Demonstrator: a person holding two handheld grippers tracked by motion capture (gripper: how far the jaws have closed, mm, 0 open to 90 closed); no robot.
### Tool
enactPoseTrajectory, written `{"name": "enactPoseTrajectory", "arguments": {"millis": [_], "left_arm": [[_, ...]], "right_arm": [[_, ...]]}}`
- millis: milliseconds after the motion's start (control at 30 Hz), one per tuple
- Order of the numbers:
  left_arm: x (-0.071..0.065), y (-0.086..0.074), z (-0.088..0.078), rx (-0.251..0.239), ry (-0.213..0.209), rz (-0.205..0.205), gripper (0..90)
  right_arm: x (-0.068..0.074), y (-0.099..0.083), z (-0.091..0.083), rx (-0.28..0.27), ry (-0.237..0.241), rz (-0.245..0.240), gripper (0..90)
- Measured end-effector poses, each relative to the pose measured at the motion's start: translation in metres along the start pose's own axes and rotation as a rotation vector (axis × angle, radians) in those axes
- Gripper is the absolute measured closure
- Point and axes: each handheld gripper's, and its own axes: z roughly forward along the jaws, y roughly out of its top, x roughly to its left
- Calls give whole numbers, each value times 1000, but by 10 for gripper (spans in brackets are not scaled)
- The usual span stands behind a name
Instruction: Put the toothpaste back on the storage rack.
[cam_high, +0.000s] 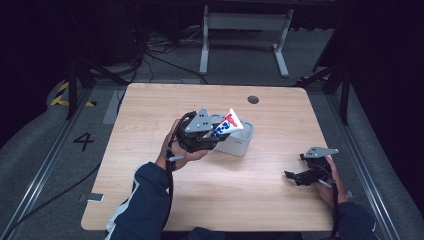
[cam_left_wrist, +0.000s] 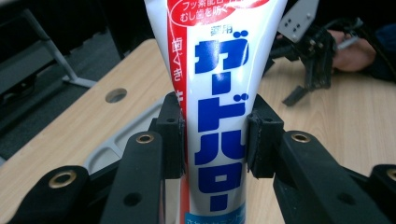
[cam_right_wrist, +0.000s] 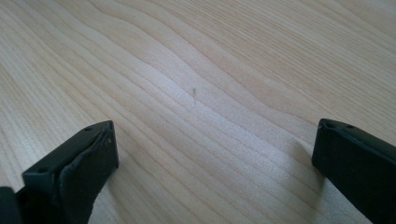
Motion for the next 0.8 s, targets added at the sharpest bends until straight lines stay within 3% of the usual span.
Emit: {"name": "enactPoseTrajectory", "arguments": {"millis": [200, 467, 800], "left_arm": [[4, 6, 5, -37, 27, -27, 653], [7, 15, 17, -67, 51, -29, 653], [12, 15, 30, -141, 92, -81, 656]], "right_arm": [[0, 0, 0, 0, 0, 0, 5], [0, 0, 0, 1, 1, 1, 5], [0, 0, 0, 0, 1, 1, 5]]}}
